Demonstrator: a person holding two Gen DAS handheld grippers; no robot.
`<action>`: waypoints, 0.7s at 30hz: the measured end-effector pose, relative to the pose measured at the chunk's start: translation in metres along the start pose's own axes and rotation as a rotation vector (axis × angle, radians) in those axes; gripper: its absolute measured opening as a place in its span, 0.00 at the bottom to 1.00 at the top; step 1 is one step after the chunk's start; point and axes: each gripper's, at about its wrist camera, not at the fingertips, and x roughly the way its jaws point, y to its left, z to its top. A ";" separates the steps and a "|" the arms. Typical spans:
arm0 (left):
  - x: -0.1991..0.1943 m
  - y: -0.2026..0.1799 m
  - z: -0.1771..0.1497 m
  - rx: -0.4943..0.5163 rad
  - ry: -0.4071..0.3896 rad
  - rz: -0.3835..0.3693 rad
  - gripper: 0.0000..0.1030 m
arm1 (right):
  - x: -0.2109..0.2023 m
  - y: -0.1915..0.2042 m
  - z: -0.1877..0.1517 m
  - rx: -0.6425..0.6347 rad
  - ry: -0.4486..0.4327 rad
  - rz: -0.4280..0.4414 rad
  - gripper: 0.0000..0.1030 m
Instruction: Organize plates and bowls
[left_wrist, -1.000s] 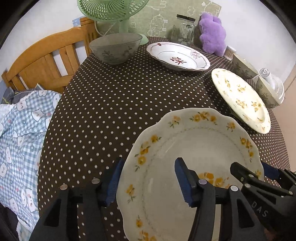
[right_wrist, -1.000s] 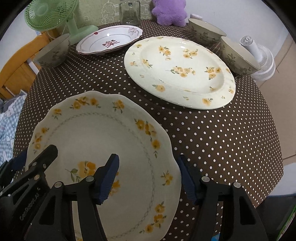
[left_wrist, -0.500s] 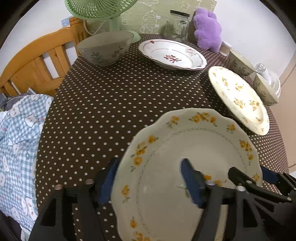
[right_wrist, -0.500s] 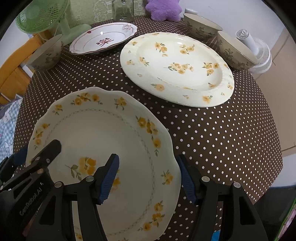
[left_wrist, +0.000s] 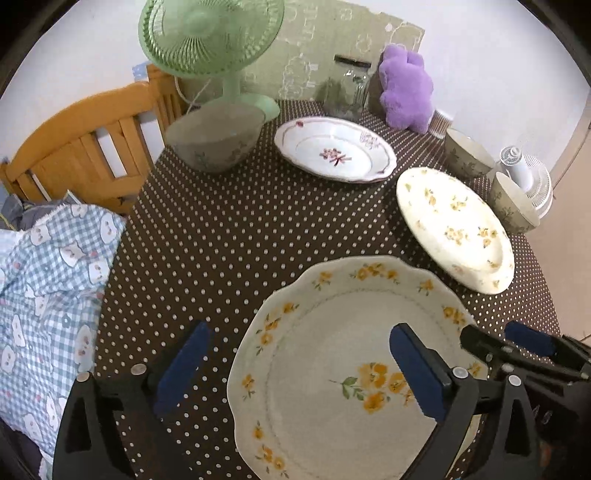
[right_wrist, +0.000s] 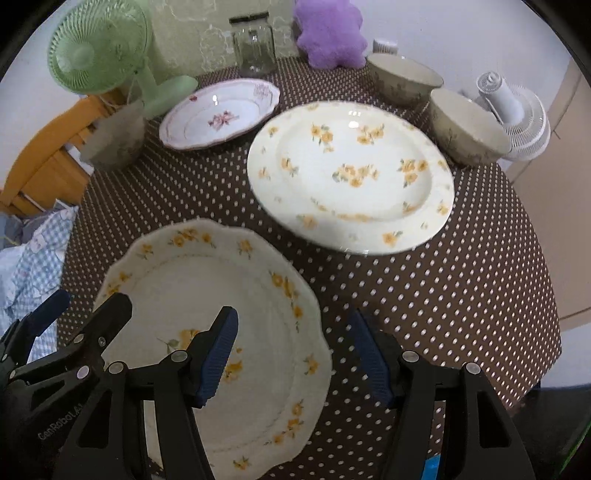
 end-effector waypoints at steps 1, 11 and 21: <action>-0.003 -0.004 0.000 0.006 -0.009 0.006 0.98 | -0.003 -0.003 0.002 0.002 -0.011 0.008 0.66; -0.011 -0.050 0.010 -0.029 -0.051 0.046 0.98 | -0.017 -0.040 0.033 -0.063 -0.115 0.042 0.65; 0.013 -0.100 0.046 -0.063 -0.074 0.046 0.98 | -0.008 -0.096 0.065 -0.043 -0.147 0.036 0.66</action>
